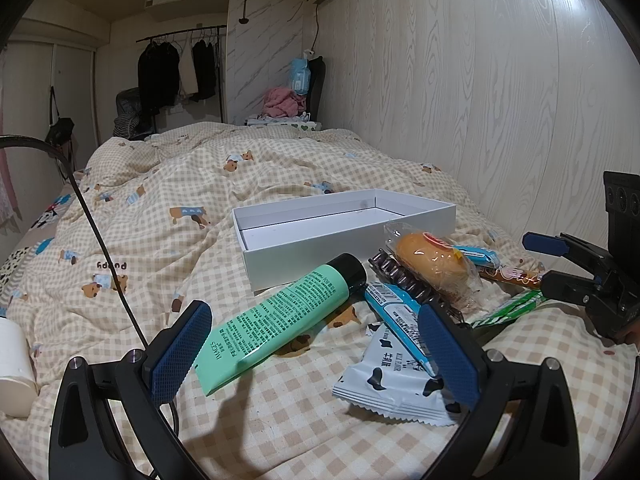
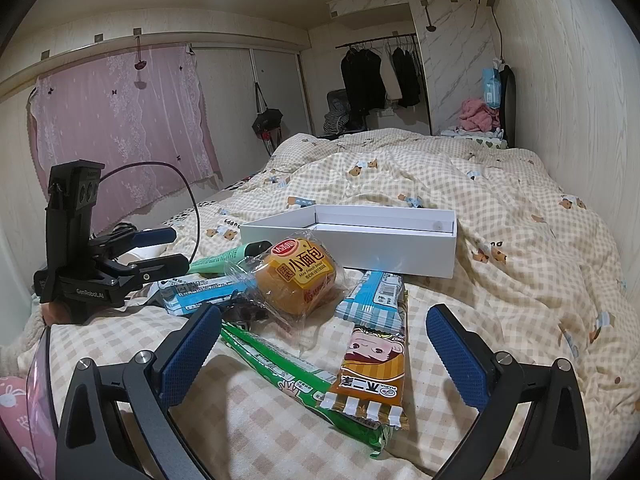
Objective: Organize objects
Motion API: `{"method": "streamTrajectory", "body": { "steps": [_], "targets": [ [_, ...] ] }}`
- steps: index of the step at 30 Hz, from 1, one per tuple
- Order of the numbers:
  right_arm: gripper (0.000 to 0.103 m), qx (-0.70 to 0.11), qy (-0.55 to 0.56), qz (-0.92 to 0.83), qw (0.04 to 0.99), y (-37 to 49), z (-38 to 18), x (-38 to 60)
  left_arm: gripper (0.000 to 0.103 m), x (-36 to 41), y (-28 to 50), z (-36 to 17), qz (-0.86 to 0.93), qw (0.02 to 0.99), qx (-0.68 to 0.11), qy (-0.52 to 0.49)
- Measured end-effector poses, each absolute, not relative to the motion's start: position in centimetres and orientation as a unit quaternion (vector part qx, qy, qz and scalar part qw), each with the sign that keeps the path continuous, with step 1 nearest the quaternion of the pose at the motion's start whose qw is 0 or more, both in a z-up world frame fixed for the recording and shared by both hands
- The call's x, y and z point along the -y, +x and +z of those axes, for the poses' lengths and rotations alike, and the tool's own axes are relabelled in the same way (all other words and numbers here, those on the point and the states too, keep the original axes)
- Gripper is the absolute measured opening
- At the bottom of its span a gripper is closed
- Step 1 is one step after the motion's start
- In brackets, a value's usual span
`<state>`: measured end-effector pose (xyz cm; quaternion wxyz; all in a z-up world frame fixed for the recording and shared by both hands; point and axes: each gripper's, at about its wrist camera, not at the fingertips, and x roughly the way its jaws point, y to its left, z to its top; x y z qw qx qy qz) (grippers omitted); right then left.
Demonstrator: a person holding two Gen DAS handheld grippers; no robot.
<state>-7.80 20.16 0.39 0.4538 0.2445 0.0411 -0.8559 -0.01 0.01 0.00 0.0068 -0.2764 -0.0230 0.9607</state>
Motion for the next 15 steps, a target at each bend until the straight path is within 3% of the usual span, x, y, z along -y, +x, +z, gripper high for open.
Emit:
{"method": "streamTrajectory", "body": {
  "steps": [15],
  "targets": [
    [0.103,-0.04,0.245,-0.856,0.454,-7.83,0.31,-20.23,0.103,0.4,0.31,-0.19,0.963,0.014,0.032,-0.269]
  ]
}}
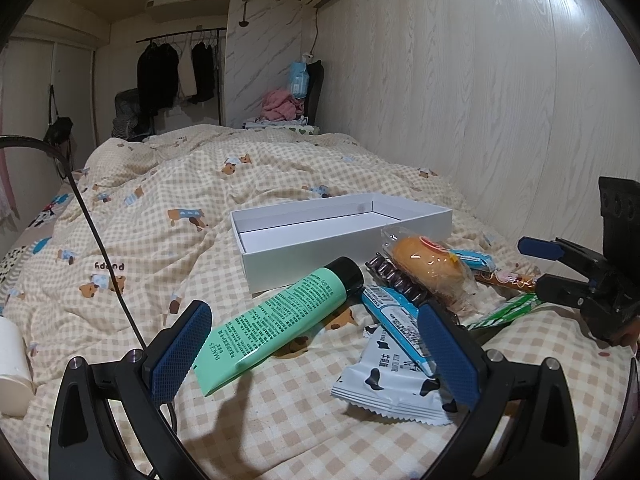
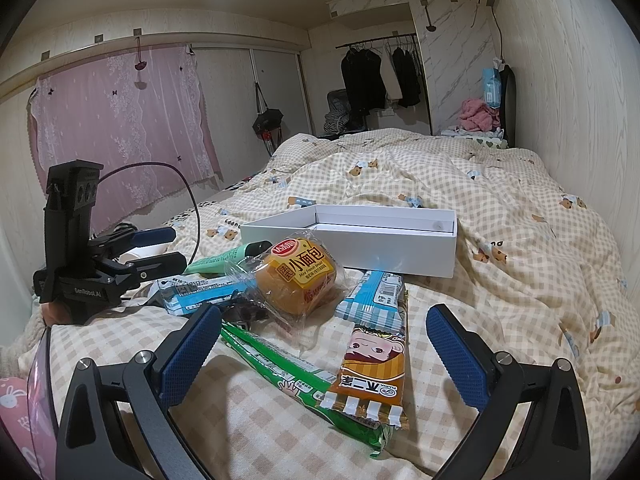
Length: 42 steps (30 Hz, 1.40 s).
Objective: Organize objects
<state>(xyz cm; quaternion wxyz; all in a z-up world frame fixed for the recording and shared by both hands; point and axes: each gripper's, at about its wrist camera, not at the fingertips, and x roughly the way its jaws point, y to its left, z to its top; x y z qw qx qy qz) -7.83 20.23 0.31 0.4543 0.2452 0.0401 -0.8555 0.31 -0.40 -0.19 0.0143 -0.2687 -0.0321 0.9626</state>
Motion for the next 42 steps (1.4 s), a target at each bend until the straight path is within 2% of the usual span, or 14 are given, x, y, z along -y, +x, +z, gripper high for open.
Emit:
{"method": "streamTrajectory", "body": {
  "steps": [8,16,29,42],
  "targets": [
    [0.103,-0.039,0.246,-0.855,0.455,-7.8,0.4,-20.3,0.103,0.7,0.2,-0.3,0.961,0.008,0.037,-0.272],
    [0.103,-0.039,0.246,-0.855,0.455,-7.8,0.4,-20.3,0.084,1.0,-0.1,-0.7,0.958,0.026,0.049,-0.281],
    [0.103,-0.037,0.247,-0.855,0.456,-7.8,0.3,-20.3,0.084,2.1,0.7,-0.3,0.961,0.032,0.083,-0.26],
    [0.103,-0.036,0.247,-0.854,0.456,-7.8,0.4,-20.3,0.091,2.0,0.7,-0.4,0.959,0.033,0.085,-0.269]
  ]
}}
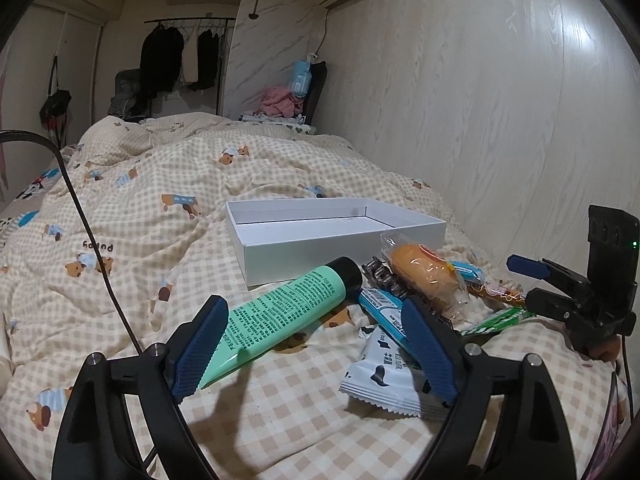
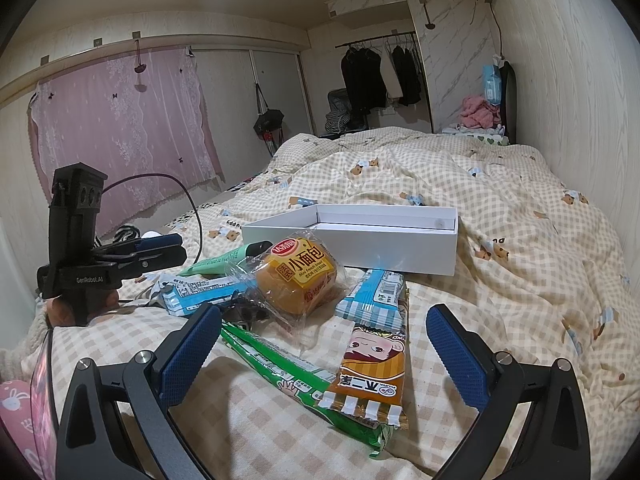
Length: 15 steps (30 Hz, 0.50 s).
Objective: Organize objects
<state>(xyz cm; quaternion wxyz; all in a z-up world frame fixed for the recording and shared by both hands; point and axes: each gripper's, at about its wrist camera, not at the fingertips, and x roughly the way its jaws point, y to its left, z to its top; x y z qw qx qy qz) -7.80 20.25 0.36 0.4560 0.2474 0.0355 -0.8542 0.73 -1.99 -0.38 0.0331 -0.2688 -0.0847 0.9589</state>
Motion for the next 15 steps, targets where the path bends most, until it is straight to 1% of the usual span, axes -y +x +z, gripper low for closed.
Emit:
{"method": "streamTrajectory", "body": {
  "steps": [8,10,15],
  "targets": [
    [0.103,-0.035,0.248,-0.854,0.456,-8.0,0.16,-20.2,0.094,2.01,0.76,-0.25,0.958,0.033,0.087,-0.27],
    [0.103,-0.035,0.248,-0.854,0.456,-8.03,0.18,-20.23,0.096,2.03,0.78,-0.25,0.958,0.033,0.087,-0.27],
    [0.103,-0.034,0.248,-0.854,0.456,-7.94,0.12,-20.21,0.097,2.09,0.81,-0.2,0.958,0.033,0.086,-0.271]
  ]
}}
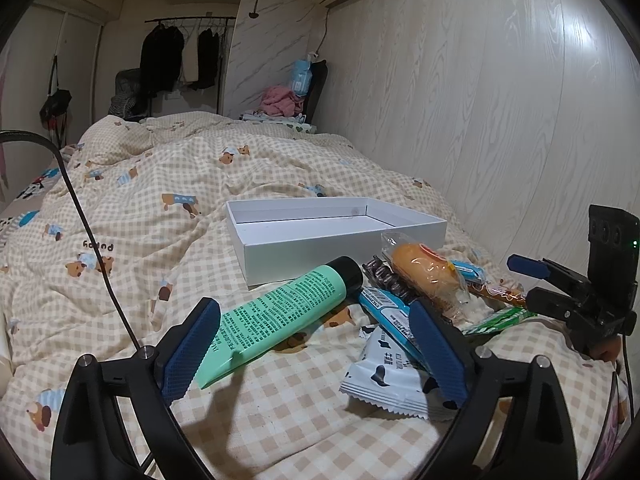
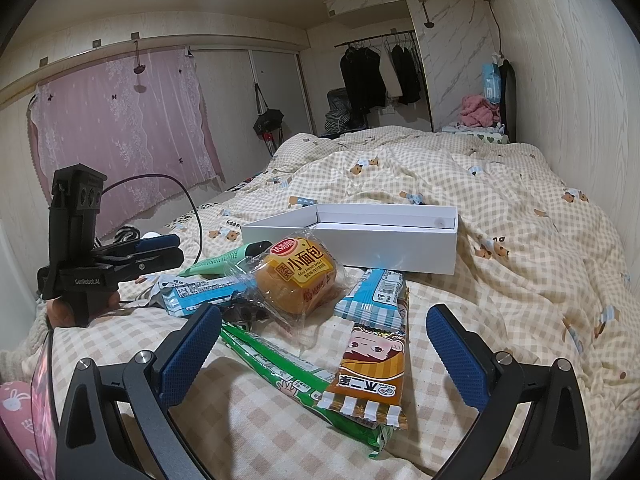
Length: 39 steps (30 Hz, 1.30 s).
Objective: Organize objects
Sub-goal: 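Grasp the mint-green tube with the left tool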
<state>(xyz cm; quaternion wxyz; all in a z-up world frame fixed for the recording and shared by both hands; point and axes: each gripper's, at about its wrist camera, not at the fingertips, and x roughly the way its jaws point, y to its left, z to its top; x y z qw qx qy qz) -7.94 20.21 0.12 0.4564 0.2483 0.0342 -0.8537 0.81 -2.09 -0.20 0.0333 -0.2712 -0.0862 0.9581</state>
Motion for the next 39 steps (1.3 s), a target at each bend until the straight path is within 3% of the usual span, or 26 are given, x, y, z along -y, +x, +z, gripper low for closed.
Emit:
{"method": "streamTrajectory", "body": {
  "steps": [11,18,23,26,28,29,32,39],
  "targets": [
    [0.103,-0.033,0.249,-0.853,0.457,-7.5,-0.2,-20.3,0.097,1.7,-0.1,-0.6,0.952,0.005,0.068,-0.299],
    [0.103,-0.029,0.253,-0.852,0.457,-7.3,0.1,-20.4,0.097,-0.6,-0.9,-0.8,0.945,-0.066,-0.02,-0.319],
    [0.103,-0.023,0.256,-0.851,0.458,-7.2,0.3,-20.5,0.097,-0.8,-1.1,-0.8,0.944,-0.066,-0.032,-0.322],
    [0.103,-0.021,0.258,-0.85,0.458,-7.3,0.3,-20.5,0.089,-0.3,-1.1,-0.4,0.945,-0.057,-0.037,-0.321],
    [0.103,-0.018,0.259,-0.85,0.459,-7.6,0.2,-20.6,0.071,0.9,-0.5,0.4,0.948,-0.058,-0.032,-0.312],
    [0.103,-0.015,0.261,-0.849,0.459,-7.6,0.2,-20.6,0.068,1.6,-0.3,0.7,0.948,-0.048,-0.022,-0.314],
    [0.103,-0.01,0.264,-0.848,0.459,-7.6,0.2,-20.8,0.066,2.9,-0.6,0.7,0.936,0.005,-0.034,-0.351],
    [0.103,-0.007,0.267,-0.847,0.46,-7.7,0.3,-20.9,0.066,0.4,-1.5,-1.1,0.911,0.033,-0.215,-0.35]
  ]
}}
